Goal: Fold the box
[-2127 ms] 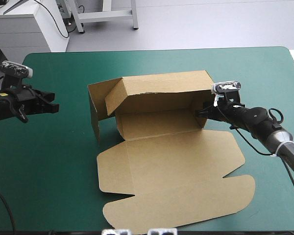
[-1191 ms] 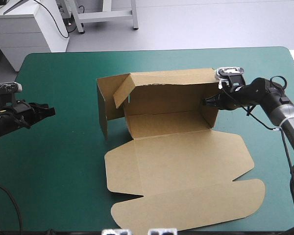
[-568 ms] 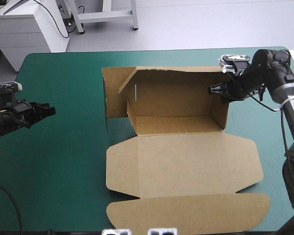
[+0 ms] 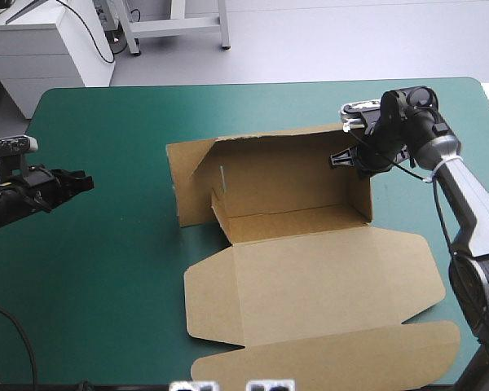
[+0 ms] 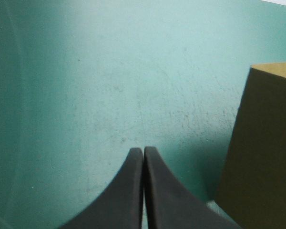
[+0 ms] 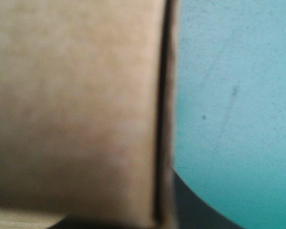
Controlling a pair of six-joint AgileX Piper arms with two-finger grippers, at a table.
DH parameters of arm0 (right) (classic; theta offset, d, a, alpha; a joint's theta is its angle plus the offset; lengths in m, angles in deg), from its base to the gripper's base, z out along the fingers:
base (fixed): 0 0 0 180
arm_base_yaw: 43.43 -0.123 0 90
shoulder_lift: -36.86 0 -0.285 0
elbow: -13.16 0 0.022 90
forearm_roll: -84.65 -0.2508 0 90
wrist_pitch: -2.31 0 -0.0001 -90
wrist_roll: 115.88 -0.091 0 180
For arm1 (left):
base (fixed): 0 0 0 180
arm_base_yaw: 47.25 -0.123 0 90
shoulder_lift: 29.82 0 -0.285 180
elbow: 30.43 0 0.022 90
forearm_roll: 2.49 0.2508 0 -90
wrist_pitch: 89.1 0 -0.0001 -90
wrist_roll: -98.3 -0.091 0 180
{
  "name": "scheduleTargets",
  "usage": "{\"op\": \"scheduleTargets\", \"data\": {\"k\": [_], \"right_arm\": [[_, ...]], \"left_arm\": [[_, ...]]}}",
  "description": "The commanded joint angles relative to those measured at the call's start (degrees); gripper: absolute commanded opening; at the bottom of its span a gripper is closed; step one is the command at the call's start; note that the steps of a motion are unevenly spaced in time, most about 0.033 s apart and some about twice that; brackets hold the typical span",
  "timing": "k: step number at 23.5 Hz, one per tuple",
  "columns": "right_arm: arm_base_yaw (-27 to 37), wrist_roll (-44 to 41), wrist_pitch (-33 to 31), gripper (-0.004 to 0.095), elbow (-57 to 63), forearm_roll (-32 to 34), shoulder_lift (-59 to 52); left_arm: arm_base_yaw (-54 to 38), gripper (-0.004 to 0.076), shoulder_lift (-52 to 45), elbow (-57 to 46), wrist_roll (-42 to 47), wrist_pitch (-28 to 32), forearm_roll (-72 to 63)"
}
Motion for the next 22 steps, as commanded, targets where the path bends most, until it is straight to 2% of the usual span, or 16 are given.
{"op": "scheduleTargets", "data": {"k": [1, 13, 15, 17, 18, 19, 21, 22], "right_arm": [[0.13, -1.01, 2.97, -0.0014, -1.49, -0.29, 0.18], [0.13, -1.97, 19.03, -0.0013, -1.57, -4.46, 5.46], [0.13, -1.85, 19.84, -0.0001, -1.57, -4.46, 6.21], [0.13, -1.33, 19.95, 0.0088, -1.63, -4.69, 6.76], [0.13, -1.36, 20.64, 0.0207, -1.85, -4.69, 6.76], [0.13, -1.36, 20.64, 0.028, -2.38, -4.69, 6.76], [0.13, -1.36, 20.74, 0.0573, -6.24, -4.69, 6.76], [0.13, -1.36, 20.74, 0.0639, -7.65, -4.69, 6.76]], "left_arm": [[0.02, -0.0009, -1.72, 1.45, 0.5, 0.8, -4.43], [0.02, -0.0009, -1.72, 1.45, 0.24, 0.45, -6.28], [0.02, -0.0009, -1.72, 1.45, 0.02, 0.59, -6.28], [0.02, -0.0009, -1.72, 1.45, 0.02, 0.7, -6.28], [0.02, -0.0009, -1.72, 1.45, 0.02, 0.82, -6.28], [0.02, -0.0009, -1.72, 1.45, 0.02, 0.82, -6.28], [0.02, -0.0009, -1.72, 1.45, 0.02, 0.82, -6.06], [0.02, -0.0009, -1.72, 1.45, 0.02, 0.82, -6.06]]}}
